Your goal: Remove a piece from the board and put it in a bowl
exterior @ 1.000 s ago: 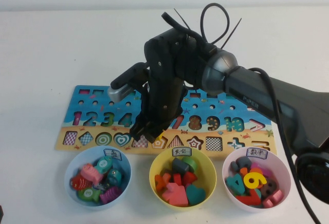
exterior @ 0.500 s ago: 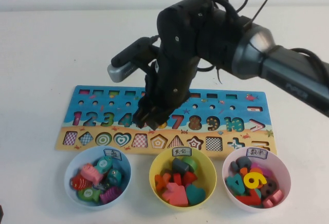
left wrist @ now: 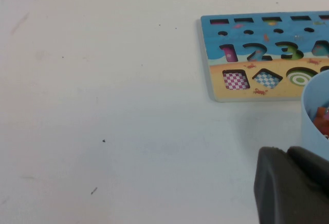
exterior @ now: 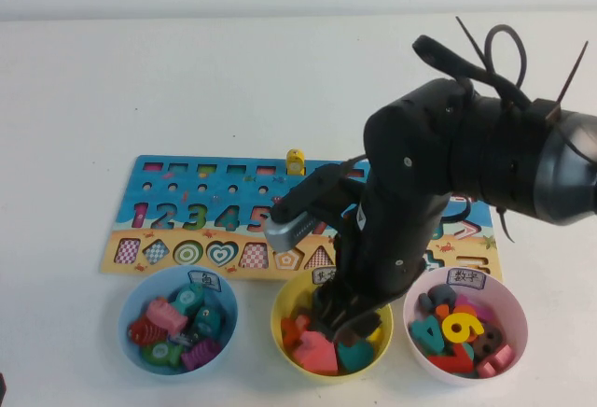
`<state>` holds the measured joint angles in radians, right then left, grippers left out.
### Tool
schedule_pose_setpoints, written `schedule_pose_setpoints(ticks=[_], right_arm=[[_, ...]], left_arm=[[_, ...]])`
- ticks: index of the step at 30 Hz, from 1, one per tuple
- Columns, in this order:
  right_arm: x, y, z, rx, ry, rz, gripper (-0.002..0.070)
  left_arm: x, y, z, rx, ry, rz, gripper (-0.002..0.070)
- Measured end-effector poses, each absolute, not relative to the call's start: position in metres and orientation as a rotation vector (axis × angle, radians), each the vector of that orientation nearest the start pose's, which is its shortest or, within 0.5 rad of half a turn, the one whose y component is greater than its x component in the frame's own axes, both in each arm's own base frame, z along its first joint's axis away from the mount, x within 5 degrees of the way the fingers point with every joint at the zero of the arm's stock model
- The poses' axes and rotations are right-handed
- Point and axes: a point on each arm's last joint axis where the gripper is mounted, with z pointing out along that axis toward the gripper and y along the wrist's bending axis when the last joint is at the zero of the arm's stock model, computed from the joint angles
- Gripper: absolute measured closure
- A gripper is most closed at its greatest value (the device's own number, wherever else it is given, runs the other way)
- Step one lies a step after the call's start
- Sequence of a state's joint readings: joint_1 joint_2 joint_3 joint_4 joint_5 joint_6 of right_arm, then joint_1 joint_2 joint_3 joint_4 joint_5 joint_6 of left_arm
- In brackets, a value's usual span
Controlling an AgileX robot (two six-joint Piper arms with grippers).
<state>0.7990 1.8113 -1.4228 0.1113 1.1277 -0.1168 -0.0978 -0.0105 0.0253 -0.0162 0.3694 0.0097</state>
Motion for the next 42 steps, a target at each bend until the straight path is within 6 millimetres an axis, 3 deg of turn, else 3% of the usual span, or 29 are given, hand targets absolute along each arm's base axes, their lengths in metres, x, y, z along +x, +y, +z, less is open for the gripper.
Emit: schedule_pose_setpoints(ticks=[4,8,10,14,17,20,26,30,37,42], right_arm=[[0.247,0.271,0.243,-1.266,2.741,0.286,0.0181],[0.246,0.271,0.244,-1.261,2.737,0.3,0.0197],[0.243,0.268,0.254,-1.253,2.713,0.312,0.0281],[0.228,0.252,0.301,-1.169,2.527,0.394,0.056],[0.205,0.229,0.337,-1.074,2.34,0.479,0.065],[0.18,0.204,0.352,-1.027,2.249,0.515,0.0681],[0.144,0.16,0.349,-1.003,2.136,0.474,0.0691],[0.127,0.136,0.34,-0.892,2.041,0.497,0.0691],[0.104,0.088,0.313,-0.741,1.864,0.413,0.0691],[0.095,0.051,0.289,-0.488,1.767,0.311,0.0692]], left_arm=[[0.052,-0.006,0.172,0.09,1.866,-0.077,0.0678],[0.052,-0.006,0.172,0.09,1.866,-0.077,0.0678],[0.052,-0.006,0.172,0.09,1.866,-0.077,0.0678],[0.052,-0.006,0.172,0.09,1.866,-0.077,0.0678],[0.052,-0.006,0.172,0.09,1.866,-0.077,0.0678],[0.052,-0.006,0.172,0.09,1.866,-0.077,0.0678],[0.052,-0.006,0.172,0.09,1.866,-0.077,0.0678],[0.052,-0.006,0.172,0.09,1.866,-0.077,0.0678],[0.052,-0.006,0.172,0.09,1.866,-0.077,0.0678],[0.052,-0.006,0.172,0.092,1.866,-0.076,0.0678]])
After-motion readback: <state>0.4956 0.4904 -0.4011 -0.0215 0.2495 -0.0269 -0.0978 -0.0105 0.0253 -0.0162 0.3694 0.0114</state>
